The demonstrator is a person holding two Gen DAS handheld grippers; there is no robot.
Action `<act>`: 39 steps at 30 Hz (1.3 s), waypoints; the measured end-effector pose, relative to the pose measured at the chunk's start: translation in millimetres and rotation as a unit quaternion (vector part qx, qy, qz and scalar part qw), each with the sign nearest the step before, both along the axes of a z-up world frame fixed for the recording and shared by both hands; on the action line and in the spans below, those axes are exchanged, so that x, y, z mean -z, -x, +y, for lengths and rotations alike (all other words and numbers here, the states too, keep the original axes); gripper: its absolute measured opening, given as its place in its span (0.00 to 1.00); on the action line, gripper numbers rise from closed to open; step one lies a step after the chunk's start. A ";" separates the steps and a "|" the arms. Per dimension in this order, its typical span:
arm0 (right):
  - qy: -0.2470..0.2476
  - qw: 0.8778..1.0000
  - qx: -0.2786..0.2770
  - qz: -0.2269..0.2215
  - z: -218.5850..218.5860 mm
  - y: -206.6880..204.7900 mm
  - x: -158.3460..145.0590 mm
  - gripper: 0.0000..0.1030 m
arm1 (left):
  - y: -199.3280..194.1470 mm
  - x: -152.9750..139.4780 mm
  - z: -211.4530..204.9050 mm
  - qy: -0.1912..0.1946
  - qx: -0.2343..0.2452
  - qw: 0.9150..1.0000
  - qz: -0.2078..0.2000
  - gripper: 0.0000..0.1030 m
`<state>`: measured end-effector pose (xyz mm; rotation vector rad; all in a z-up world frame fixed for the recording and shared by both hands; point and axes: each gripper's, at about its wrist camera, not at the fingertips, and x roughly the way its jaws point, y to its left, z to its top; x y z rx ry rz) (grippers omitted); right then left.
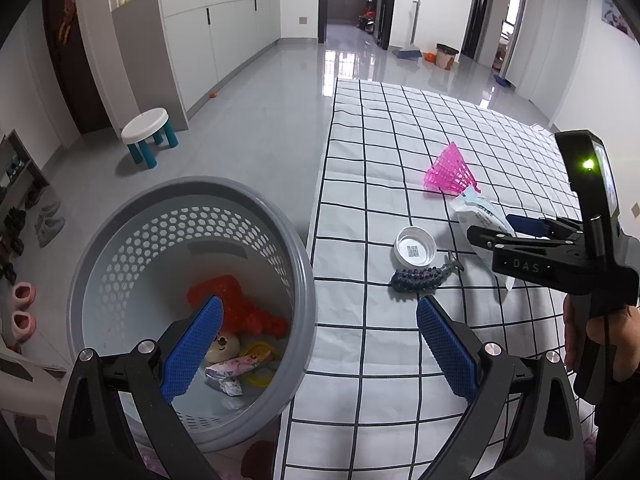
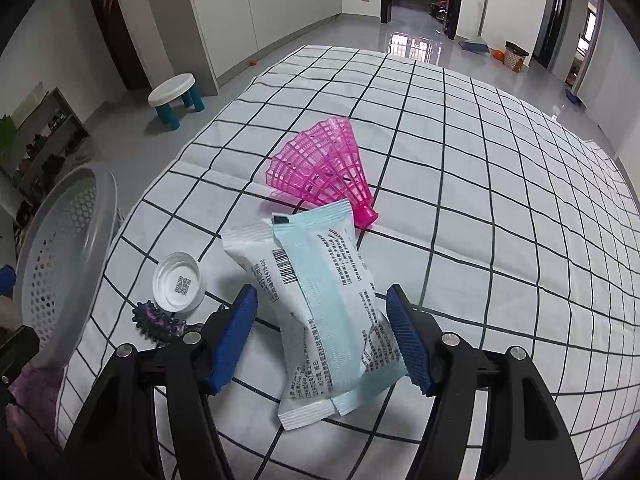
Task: Collect trash
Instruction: 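Grasp the white-blue wrapper with the right tool and lift it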
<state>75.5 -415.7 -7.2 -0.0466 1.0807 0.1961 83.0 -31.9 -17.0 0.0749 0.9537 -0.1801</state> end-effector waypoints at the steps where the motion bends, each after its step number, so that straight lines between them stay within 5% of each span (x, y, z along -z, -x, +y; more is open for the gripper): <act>1: 0.003 1.000 -0.002 0.001 1.4 -0.2 1.4 0.62 | -0.4 0.5 -0.1 0.000 0.000 1.000 0.000 0.93; 5: 0.009 1.000 -0.006 -0.002 4.9 -0.4 2.5 0.49 | -2.0 2.0 -1.4 0.000 0.000 1.000 0.002 0.93; 12: -0.008 1.000 0.012 -0.007 -0.5 6.1 -3.9 0.43 | -2.8 5.3 -7.3 -0.005 0.005 1.000 0.003 0.93; 23: -0.061 0.993 0.092 -0.046 -37.1 65.4 -41.0 0.43 | -15.5 12.3 -28.0 -0.002 0.019 1.000 0.012 0.93; 39: -0.118 0.977 0.164 -0.063 -82.4 127.9 -42.8 0.43 | -53.3 36.3 -71.5 -0.023 0.037 0.999 0.032 0.93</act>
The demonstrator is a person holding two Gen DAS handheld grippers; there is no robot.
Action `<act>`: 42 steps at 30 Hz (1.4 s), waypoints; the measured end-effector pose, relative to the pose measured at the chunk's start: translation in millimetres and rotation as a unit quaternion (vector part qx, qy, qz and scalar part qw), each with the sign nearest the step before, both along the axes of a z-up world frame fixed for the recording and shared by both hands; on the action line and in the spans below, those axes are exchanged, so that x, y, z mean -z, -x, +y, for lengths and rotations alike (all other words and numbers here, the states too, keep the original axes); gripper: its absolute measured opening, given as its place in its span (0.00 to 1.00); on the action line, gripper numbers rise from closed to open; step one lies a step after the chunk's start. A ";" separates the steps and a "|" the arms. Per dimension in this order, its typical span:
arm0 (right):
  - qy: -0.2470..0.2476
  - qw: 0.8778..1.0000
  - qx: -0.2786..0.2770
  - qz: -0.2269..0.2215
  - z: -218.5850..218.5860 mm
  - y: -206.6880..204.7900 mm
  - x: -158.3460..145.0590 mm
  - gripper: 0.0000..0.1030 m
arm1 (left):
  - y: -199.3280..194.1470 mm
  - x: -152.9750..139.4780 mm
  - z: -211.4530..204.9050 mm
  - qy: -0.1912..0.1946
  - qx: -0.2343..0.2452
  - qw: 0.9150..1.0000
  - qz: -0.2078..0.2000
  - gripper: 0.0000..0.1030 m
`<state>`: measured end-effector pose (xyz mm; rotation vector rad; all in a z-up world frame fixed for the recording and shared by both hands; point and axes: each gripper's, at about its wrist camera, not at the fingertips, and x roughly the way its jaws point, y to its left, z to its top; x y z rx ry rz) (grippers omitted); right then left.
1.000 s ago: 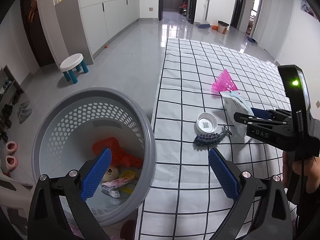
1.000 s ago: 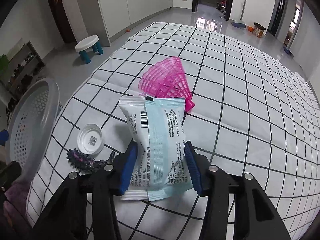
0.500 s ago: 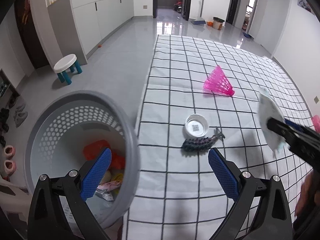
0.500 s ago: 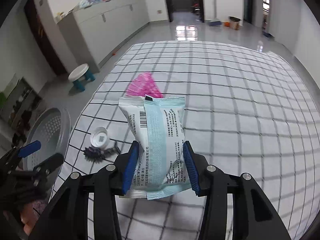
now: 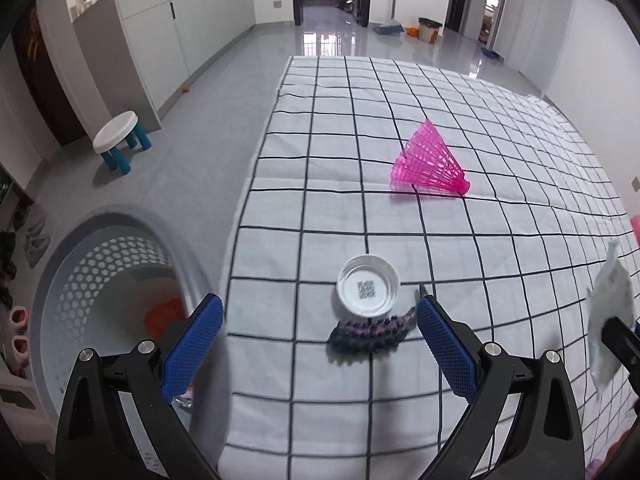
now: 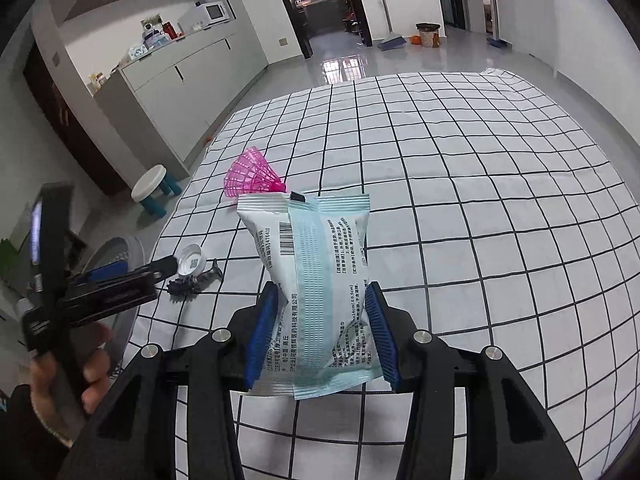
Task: Collect trash
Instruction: 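Grasp the white-blue wrapper with the right tool and lift it, then hold the wrapper up with the right tool while the left tool grasps the white cap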
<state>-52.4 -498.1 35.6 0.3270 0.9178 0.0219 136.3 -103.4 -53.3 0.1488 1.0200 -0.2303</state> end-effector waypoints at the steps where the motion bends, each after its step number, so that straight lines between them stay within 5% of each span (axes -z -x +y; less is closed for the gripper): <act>1: -0.005 1.000 0.000 -0.001 -1.6 -0.2 0.4 0.43 | -2.5 2.2 -2.8 -0.001 0.000 1.000 0.001 0.93; 11: -0.018 1.000 -0.009 -0.009 -6.9 3.5 -0.8 0.43 | -18.6 18.9 -15.2 -0.005 -0.010 1.000 0.008 0.92; 22: -0.017 1.000 -0.014 -0.013 -6.2 3.7 -2.1 0.43 | -18.1 29.2 -16.2 -0.009 -0.009 1.000 0.018 0.70; 30: -0.017 1.000 -0.014 -0.012 -6.5 4.0 -1.5 0.43 | -11.1 25.8 -18.3 0.001 0.004 1.000 0.016 0.38; 42: -0.013 1.000 -0.018 -0.012 -3.5 2.8 -0.5 0.43 | 10.4 -0.1 -0.2 0.020 0.002 1.000 -0.008 0.38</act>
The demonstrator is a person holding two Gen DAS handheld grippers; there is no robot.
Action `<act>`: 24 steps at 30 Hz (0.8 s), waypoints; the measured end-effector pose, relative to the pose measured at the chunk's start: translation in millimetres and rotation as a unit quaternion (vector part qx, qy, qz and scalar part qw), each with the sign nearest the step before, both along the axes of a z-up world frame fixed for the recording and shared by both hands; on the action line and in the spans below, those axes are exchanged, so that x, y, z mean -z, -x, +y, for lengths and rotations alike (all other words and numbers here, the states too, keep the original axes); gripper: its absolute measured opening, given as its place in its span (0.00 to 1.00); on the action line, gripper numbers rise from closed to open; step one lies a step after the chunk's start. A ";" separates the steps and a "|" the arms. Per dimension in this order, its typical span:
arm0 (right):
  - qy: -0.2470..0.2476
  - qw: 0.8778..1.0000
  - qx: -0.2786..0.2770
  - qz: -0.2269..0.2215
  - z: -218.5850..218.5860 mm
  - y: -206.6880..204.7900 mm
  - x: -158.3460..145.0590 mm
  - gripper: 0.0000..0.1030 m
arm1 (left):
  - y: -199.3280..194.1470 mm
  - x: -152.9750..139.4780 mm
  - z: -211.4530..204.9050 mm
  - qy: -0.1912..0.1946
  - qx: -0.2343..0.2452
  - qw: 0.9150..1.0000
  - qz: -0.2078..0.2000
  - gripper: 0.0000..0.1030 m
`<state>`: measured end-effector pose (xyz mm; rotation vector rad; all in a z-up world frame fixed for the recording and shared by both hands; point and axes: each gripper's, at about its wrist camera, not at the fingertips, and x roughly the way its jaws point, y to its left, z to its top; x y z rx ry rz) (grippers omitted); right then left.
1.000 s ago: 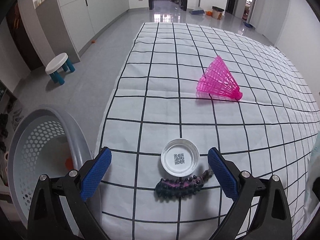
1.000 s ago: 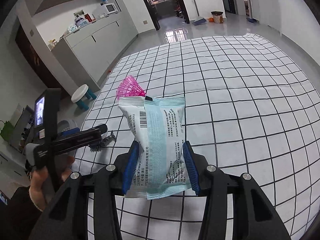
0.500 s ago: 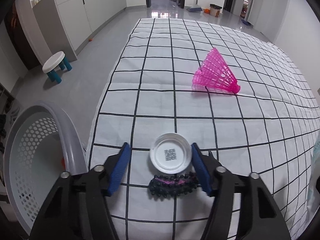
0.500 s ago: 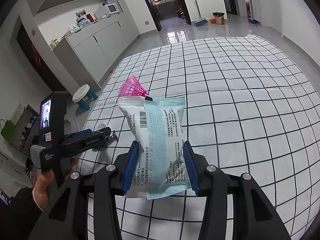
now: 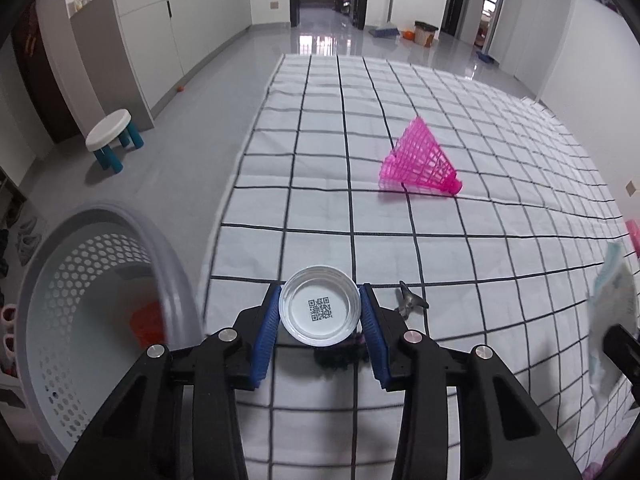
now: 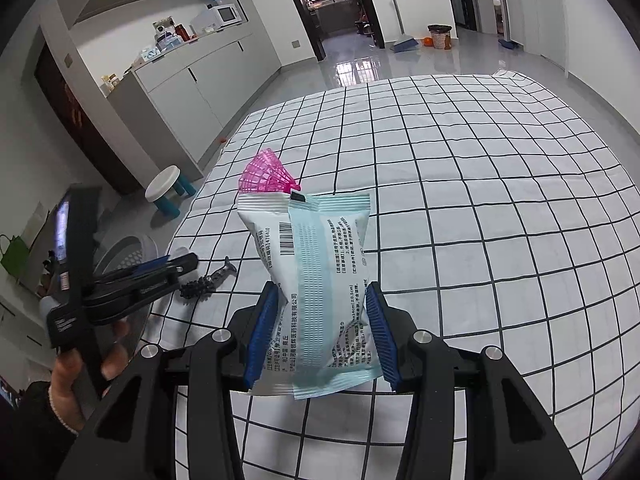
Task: Collect trash
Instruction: 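Hold the wrapper up with the right tool while the left tool grasps the white cap, then carry the wrapper and white cap over the basket with both tools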
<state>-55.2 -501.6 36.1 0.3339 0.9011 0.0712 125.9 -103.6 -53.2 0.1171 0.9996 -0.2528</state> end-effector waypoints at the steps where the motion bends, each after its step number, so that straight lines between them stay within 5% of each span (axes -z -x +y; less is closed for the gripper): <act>1: 0.001 1.000 0.000 0.000 1.0 0.0 -0.2 0.43 | 2.7 -3.6 3.0 0.002 0.000 1.000 -0.002 0.38; 10: 0.002 0.999 -0.038 -0.031 45.4 7.9 -30.0 0.43 | 43.8 -42.2 53.6 0.029 -0.009 0.999 -0.023 0.38; 24: -0.006 0.980 -0.184 -0.073 197.4 -15.1 -79.2 0.43 | 62.5 -95.5 176.8 0.009 -0.088 0.992 -0.085 0.38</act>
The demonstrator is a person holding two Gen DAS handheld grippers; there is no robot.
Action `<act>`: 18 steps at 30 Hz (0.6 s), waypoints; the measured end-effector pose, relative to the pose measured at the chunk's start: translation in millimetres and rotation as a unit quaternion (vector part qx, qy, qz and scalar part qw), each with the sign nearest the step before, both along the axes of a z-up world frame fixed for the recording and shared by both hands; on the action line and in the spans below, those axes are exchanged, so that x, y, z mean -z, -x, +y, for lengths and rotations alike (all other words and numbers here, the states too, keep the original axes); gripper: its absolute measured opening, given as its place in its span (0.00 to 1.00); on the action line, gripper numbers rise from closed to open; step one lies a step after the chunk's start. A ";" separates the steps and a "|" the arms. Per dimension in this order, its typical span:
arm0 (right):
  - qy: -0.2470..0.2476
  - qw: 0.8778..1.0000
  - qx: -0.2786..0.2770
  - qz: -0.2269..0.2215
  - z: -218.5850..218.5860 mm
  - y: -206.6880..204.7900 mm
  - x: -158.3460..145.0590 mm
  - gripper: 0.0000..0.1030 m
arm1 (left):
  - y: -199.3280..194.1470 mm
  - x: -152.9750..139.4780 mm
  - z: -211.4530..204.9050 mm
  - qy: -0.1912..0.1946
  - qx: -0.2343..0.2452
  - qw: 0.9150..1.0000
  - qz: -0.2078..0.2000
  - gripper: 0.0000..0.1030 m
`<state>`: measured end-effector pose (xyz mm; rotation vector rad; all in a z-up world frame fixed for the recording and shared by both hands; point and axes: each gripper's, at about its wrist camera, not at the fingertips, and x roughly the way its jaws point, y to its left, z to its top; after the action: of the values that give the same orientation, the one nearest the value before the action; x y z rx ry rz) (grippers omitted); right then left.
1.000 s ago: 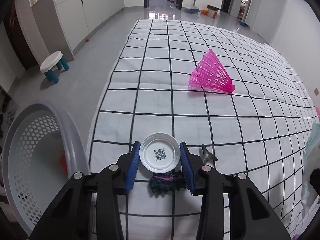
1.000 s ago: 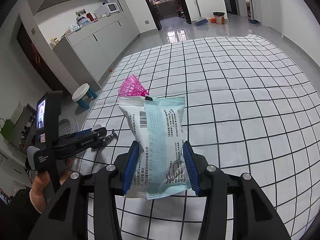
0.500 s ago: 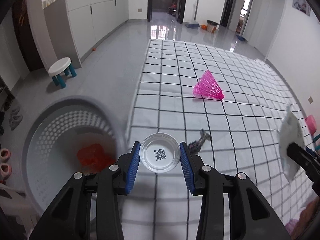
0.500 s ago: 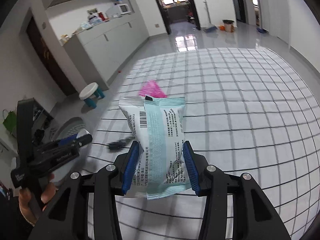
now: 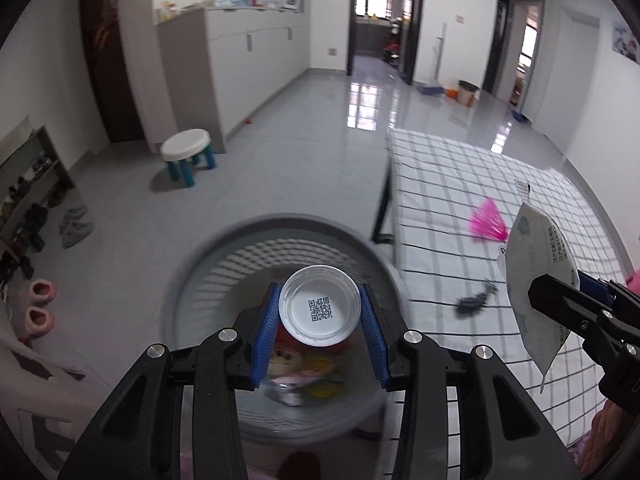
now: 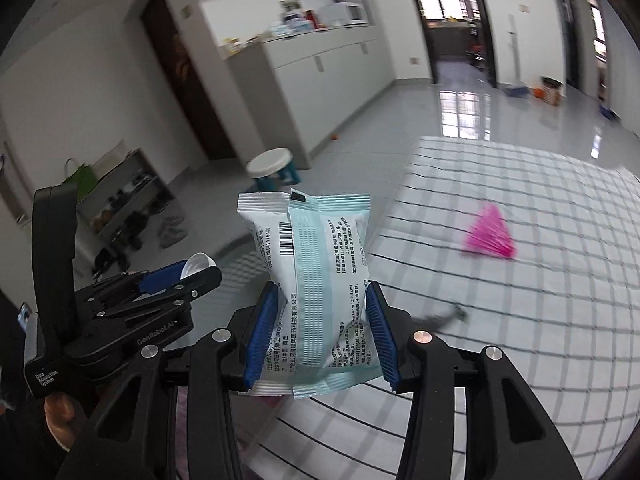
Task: Collect trash
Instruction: 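Carry the wrapper and white cap over the basket with both tools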
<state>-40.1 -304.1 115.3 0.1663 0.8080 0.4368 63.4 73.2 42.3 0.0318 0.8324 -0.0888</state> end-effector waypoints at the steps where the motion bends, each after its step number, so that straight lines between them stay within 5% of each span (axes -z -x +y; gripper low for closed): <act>1: -0.001 1.000 -0.007 -0.001 8.6 -2.9 -2.0 0.43 | -1.1 -1.8 6.6 0.000 -0.004 1.000 -0.002 0.38; 8: -0.001 0.999 -0.049 -0.008 66.0 -24.8 -9.9 0.43 | -10.6 -4.0 51.6 -0.012 -0.038 0.999 -0.007 0.38; 18: 0.019 0.997 -0.070 0.030 100.8 -48.0 24.5 0.43 | -22.4 11.9 74.9 -0.006 -0.053 0.999 0.008 0.38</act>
<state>7.9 -203.3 90.9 0.0896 0.8903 0.5496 85.8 148.1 30.4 -0.0012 0.8500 0.0157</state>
